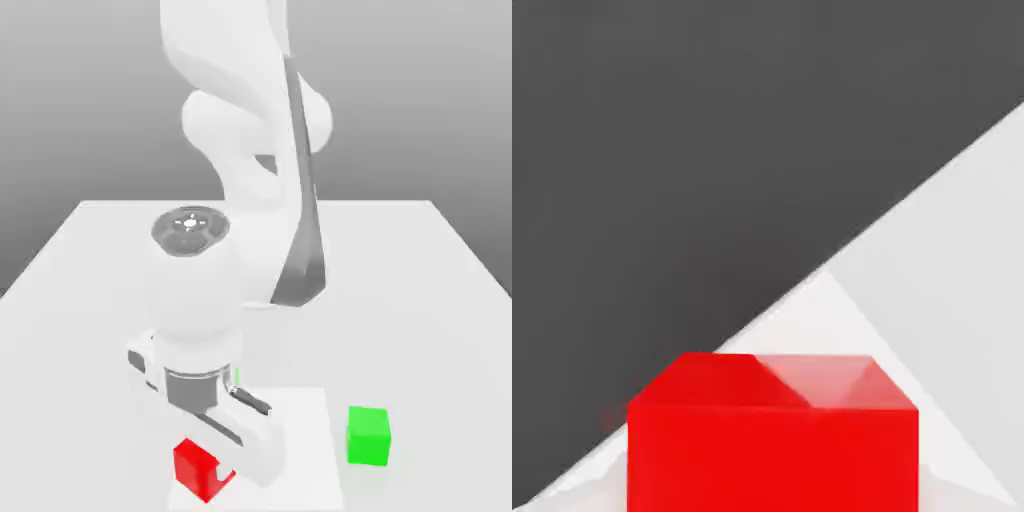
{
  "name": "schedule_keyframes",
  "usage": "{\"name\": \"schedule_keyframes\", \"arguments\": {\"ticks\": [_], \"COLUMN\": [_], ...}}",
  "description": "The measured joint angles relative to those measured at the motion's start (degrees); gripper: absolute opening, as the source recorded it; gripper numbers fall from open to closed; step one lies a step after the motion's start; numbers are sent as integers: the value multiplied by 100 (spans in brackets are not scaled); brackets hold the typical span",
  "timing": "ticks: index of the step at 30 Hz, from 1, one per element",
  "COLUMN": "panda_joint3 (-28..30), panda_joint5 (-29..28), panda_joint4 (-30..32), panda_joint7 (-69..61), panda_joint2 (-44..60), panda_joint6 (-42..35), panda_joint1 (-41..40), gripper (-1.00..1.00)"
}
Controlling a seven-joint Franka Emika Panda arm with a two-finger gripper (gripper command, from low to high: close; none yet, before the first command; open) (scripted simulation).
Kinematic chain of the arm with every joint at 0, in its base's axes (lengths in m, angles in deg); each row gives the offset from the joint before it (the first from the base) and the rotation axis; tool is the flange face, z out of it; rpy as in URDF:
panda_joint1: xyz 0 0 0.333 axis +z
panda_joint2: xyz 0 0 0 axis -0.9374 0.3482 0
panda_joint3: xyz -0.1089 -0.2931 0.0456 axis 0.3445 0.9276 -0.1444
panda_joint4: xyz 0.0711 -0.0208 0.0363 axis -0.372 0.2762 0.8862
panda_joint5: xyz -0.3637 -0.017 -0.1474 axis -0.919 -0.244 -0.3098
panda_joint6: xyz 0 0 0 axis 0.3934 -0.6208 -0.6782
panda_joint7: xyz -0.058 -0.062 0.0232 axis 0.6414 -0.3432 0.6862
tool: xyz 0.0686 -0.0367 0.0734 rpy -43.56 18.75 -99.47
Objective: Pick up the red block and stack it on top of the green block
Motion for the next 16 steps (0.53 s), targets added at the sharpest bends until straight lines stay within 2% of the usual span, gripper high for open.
{"name": "schedule_keyframes", "arguments": {"ticks": [4,7,8,12,13,16], "panda_joint3": [-605,-1061,-1043,-791,-723,-723], "panda_joint5": [105,180,126,-301,-416,-416], "panda_joint4": [450,831,883,901,895,895], "panda_joint7": [478,930,1047,1430,1515,1515], "panda_joint2": [-676,-1148,-1111,-460,-273,-273], "panda_joint6": [-218,-308,-221,428,601,601], "panda_joint1": [613,1591,1798,1736,1781,1781], "gripper": [-100,-100,-100,-100,100,100]}}
